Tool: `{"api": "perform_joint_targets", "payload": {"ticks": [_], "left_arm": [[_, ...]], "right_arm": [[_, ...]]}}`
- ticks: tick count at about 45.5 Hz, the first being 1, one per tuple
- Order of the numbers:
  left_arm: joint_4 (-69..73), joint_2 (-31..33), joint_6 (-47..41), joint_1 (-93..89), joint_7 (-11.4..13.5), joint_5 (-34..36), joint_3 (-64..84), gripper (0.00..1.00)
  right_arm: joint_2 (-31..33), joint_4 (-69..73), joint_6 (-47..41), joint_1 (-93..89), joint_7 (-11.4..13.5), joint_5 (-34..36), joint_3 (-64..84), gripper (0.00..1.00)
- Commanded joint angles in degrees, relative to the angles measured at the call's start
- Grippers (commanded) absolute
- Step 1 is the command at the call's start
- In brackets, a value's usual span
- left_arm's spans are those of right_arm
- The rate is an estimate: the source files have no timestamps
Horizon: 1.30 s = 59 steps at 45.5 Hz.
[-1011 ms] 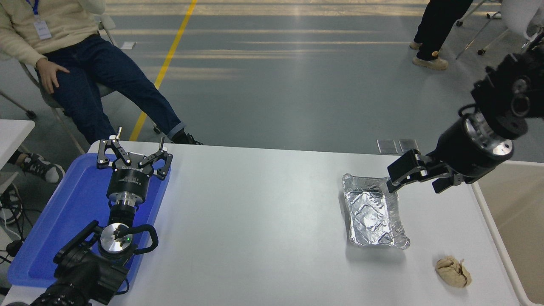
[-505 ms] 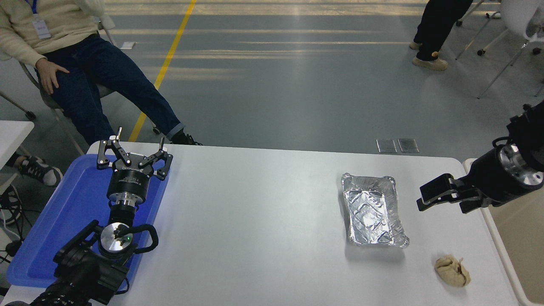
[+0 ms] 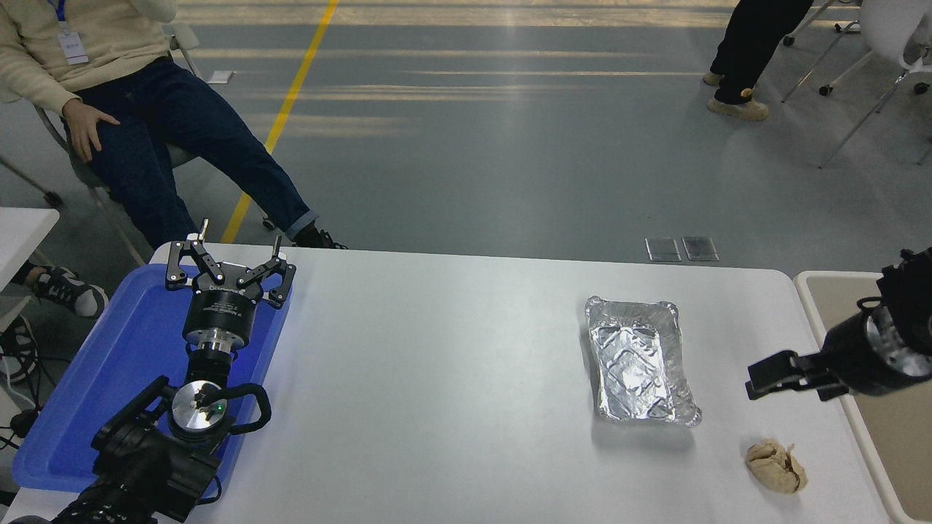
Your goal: Pick up foil plate and place in dustbin
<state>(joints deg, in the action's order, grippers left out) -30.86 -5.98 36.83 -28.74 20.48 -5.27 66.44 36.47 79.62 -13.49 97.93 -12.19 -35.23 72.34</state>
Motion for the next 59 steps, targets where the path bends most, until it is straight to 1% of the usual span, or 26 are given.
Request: {"api": "perform_joint_targets", "payload": {"ticks": [1,6,11,15,23,33,44,51,59], "left_arm": [[0.01,0.0,0.0,0.0,0.0,0.0,0.0,1.0],[0.01,0.0,0.0,0.0,0.0,0.0,0.0,1.0],[0.01,0.0,0.0,0.0,0.0,0.0,0.0,1.0],[0.01,0.0,0.0,0.0,0.0,0.0,0.0,1.0],[0.01,0.0,0.0,0.0,0.0,0.0,0.0,1.0],[-0.08,0.0,0.0,0.0,0.0,0.0,0.0,1.0],[0.01,0.0,0.0,0.0,0.0,0.0,0.0,1.0],[0.01,0.0,0.0,0.0,0.0,0.0,0.0,1.0],[0.01,0.0,0.0,0.0,0.0,0.0,0.0,1.0]], "right_arm": [[-0.26,-2.8,3.21,-4.33,0.06,-0.01,-2.29,1.0],[-1.84,-4.39,4.26,-5.91,0.06,0.6,-3.61,1.0],[-4.47,-7.28,6.36,-9.94,0.06,4.63,-6.5,1.0],[-6.41,-9.92,8.65,-12.59,0.06,5.61,-7.65,1.0],[-8.78,-17.12,10.85,-17.94,0.15,5.7,-9.41,1.0],[-11.15,-27.58,13.58,-26.91,0.42,5.61,-17.23,1.0],[-14.05,-32.42,15.07,-30.61,0.5,5.61,-20.66,1.0],[-15.11,-34.09,15.69,-32.45,1.82,5.61,-24.26,1.0],[-17.22,-38.75,16.83,-35.79,2.09,5.61,-24.88,1.0]]}}
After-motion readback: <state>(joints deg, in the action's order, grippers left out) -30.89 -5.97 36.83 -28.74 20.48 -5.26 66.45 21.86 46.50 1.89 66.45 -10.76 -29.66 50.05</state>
